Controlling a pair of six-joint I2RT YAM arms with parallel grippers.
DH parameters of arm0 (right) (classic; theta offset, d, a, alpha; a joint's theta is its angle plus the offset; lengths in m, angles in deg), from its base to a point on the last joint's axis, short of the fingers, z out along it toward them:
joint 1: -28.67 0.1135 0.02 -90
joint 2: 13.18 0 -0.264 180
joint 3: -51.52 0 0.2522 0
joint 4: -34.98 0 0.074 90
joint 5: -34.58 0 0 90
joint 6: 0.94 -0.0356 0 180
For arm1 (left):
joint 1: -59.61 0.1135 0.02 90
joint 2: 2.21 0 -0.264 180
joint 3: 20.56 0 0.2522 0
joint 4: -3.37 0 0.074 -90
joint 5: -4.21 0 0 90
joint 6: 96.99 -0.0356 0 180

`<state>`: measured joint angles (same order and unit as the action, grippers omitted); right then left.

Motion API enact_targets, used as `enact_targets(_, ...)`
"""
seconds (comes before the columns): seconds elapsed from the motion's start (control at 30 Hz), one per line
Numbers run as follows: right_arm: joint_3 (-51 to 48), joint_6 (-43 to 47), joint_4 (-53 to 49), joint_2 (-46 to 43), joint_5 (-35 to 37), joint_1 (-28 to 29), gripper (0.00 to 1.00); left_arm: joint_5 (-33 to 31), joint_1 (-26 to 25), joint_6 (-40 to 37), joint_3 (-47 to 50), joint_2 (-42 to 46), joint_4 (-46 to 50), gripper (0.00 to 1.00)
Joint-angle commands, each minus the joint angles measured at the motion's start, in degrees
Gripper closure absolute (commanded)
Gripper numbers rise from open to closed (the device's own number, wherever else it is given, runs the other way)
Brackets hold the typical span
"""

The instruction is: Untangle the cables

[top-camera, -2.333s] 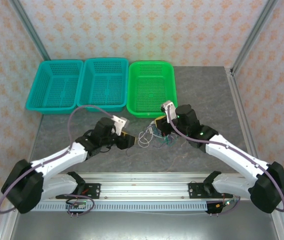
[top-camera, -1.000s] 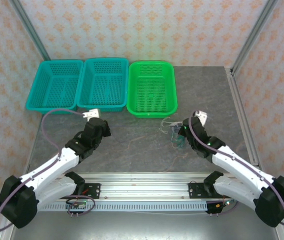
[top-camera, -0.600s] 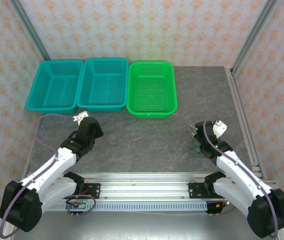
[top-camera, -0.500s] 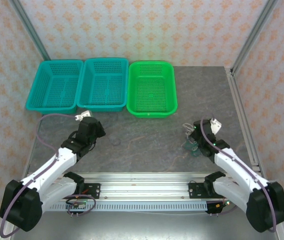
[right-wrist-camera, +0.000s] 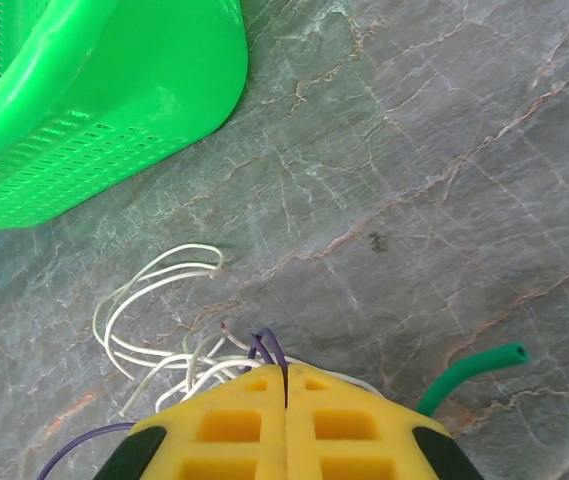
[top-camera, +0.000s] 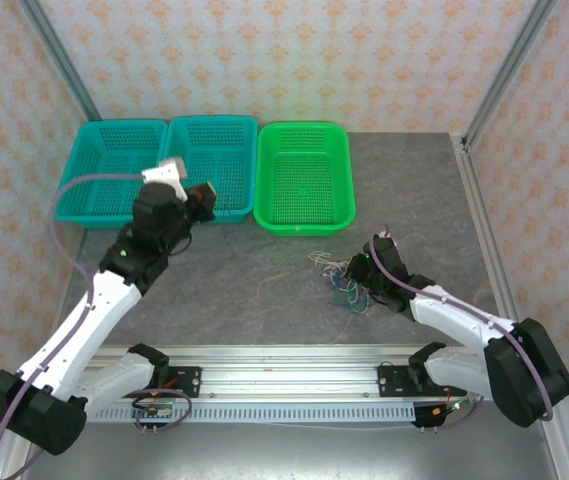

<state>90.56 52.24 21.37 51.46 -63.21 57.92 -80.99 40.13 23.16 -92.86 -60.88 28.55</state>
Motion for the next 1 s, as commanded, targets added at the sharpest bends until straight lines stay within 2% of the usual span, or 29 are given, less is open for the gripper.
enact_targets(0.0,0.1,-1.9,3.9,0.0,0.1,0.5,1.0,-4.0,0.8,-4.4,-10.0,-5.0,7.3,1.0)
enact_targets(0.23,1.0,-1.5,3.1,-0.2,1.2,0.6,1.0,-9.4,5.9,-8.4,-34.2,-19.1,10.8,1.0)
enact_targets(0.43,1.0,-1.6,2.7,-0.6,1.0,0.6,1.0,-9.6,16.3,-10.7,-54.1,-32.7,15.3,1.0)
enact_targets(0.63,0.7,-1.6,1.9,-2.3,1.4,0.6,1.0,-8.6,24.1,-11.6,-65.5,-43.1,19.7,1.0)
enact_targets(0.77,0.3,-1.6,0.9,-4.2,1.9,0.5,1.0,-10.4,28.3,-10.5,-66.7,-47.4,24.0,1.0)
enact_targets(0.93,-1.2,-2.5,-1.1,-7.8,1.9,0.6,1.0,-12.3,34.2,-6.2,-55.9,-48.7,23.3,1.0)
enact_targets(0.97,-1.6,-2.7,-1.3,-8.6,1.9,0.6,1.0,-11.4,35.2,-5.4,-54.5,-49.4,23.8,0.94)
